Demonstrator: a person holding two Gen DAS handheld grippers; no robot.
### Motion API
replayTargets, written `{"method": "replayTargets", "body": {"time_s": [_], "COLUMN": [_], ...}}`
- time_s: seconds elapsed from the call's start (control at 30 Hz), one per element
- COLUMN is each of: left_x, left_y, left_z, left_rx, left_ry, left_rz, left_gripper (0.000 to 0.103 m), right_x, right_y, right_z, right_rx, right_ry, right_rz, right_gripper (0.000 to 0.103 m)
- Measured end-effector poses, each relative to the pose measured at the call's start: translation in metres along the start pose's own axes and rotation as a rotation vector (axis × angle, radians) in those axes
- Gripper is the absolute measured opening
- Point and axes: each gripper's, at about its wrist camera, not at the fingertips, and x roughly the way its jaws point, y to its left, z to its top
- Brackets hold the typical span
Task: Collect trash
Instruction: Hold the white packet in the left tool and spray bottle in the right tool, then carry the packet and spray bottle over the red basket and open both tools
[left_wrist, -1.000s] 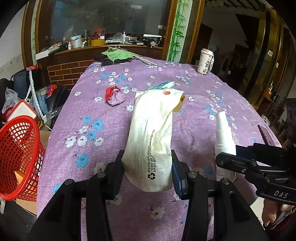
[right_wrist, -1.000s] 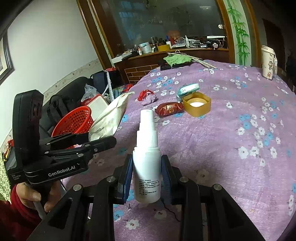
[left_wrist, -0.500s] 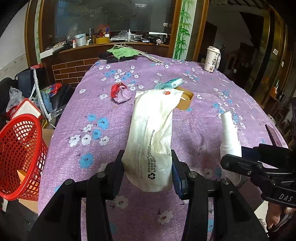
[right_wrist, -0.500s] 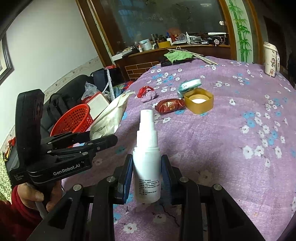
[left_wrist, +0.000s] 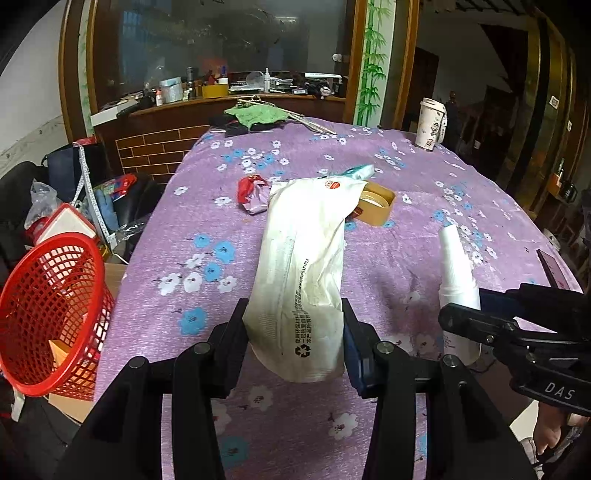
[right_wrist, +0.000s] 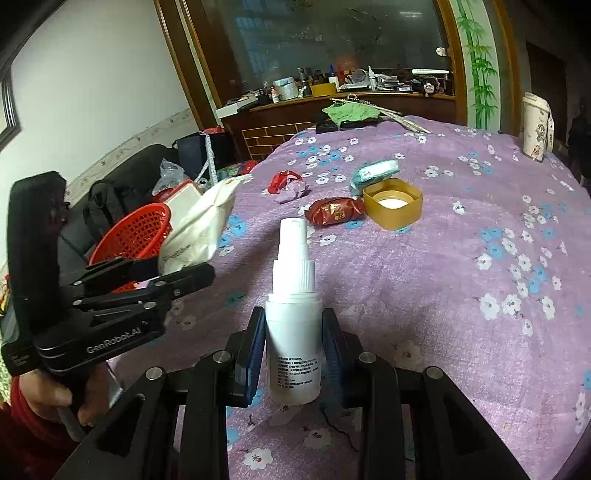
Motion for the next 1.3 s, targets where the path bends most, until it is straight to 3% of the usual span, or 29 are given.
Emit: {"method": "replayTargets", "body": {"time_s": [0.23,0.53,0.97,1.3], "left_x": [-0.009,-0.032,-0.071,-0.077], "left_y": [0.009,0.051,0.150,0.218], "left_z": [0.001,0.012,0.011,-0.008], "left_rx": [-0.011,-0.056,-0.181,-0.284], "left_ry": [-0.023,-0.082,-0.130,-0.100], "left_rz": [0.030,0.149,0.313,0.389], "left_gripper": [0.044,0.044,0.045,0.045], "right_x": [0.004,0.024,0.059,0.103], "right_y": [0.009,0.037,0.119,0.208], "right_z": [0.011,0.040,0.082,0.110], "right_rx": [-0.027,-0.060,-0.198,-0.313], "right_ry": [-0.003,0.033,0.075,0.107], "right_rz": [-0.008,0.092,0.199,0.314], "right_gripper": [0.033,0.033,0.033,0.033]}}
